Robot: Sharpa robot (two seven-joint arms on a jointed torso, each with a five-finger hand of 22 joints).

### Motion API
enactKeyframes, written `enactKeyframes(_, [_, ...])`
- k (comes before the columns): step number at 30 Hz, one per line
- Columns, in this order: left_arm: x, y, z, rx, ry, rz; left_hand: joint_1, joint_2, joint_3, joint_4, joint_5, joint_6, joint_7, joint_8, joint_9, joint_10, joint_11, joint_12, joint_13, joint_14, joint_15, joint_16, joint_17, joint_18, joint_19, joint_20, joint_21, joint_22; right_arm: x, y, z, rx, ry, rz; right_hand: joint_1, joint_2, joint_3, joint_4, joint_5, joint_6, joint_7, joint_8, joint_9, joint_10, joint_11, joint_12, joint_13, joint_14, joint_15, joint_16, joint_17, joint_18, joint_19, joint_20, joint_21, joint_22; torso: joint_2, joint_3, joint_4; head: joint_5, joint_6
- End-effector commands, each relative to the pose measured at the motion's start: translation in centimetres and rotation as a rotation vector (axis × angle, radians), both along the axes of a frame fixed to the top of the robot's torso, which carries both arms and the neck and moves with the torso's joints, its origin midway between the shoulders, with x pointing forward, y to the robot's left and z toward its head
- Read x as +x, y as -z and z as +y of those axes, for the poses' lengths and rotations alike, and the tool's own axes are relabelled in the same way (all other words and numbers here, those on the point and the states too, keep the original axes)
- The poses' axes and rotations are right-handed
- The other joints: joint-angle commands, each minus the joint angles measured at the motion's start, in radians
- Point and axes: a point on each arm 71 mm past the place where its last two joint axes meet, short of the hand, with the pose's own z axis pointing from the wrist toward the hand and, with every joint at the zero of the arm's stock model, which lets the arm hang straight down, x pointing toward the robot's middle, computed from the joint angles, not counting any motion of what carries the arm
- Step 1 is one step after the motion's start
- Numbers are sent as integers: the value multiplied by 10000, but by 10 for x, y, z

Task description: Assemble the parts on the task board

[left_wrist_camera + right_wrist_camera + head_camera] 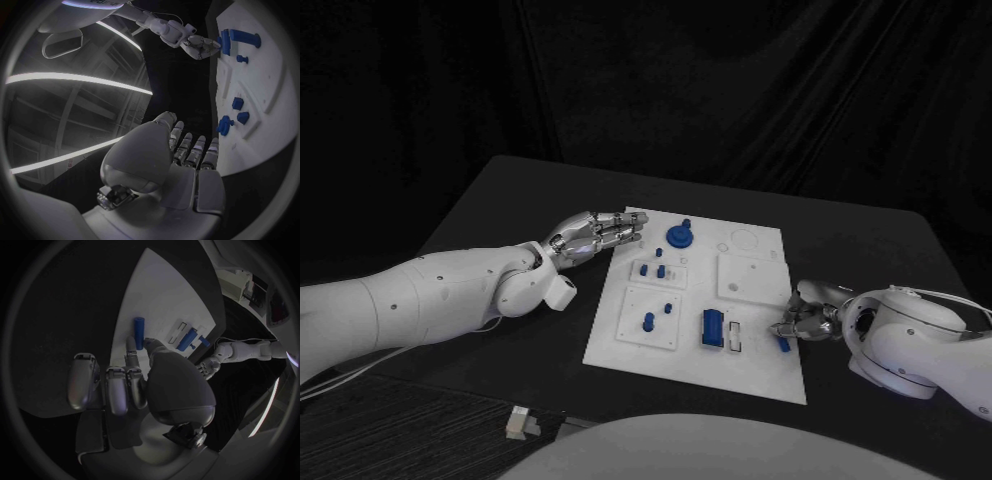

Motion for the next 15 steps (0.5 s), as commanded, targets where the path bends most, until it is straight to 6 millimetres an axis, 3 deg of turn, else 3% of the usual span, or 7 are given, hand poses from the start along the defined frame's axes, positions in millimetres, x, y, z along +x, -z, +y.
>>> enactKeyframes(1, [-1,-1,-1,-297,37,-97,-50,-47,49,5,64,-30,8,30,2,30,66,63,9,-15,71,46,12,-119,42,4,-20,-11,-5,2,0,942,606,229,-244,-90,1802,-1698,-11,61,-8,44,69,1045,46,25,2634,934,58,-57,2214,77,-10,63,-40,1789,-2,0,2,12,0])
enactKeyframes(10, [-1,-1,-1,-301,36,-93,-50,-47,49,5,64,-30,8,30,2,30,66,63,9,-15,71,46,12,-119,42,4,-20,-11,-13,-2,4,2169,1490,921,-914,-215,2441,-1939,347,79,-43,136,349,1045,16,25,2634,929,32,-76,2186,85,-3,53,-93,1785,-2,1,-6,-52,0])
enactKeyframes(11, [-1,-1,-1,-301,35,-94,-50,-47,49,5,64,-30,8,30,2,30,66,63,9,-15,71,46,12,-119,42,4,-20,-11,-13,-2,5,2327,1604,1058,-1127,-275,2520,-1940,541,83,-62,163,415,1045,2,25,2634,929,24,-75,2187,101,-28,43,-167,1765,-2,1,-9,-45,0])
enactKeyframes(15, [-1,0,-2,-295,38,-83,-50,-47,49,5,64,-30,8,30,2,30,66,63,9,-15,71,46,12,-119,42,4,-20,-11,-16,0,10,2967,2086,1693,-1300,-301,2582,-1946,547,83,-85,196,482,1045,-16,25,2634,909,8,-128,2094,224,-248,31,-729,1594,-5,-1,-6,-20,0])
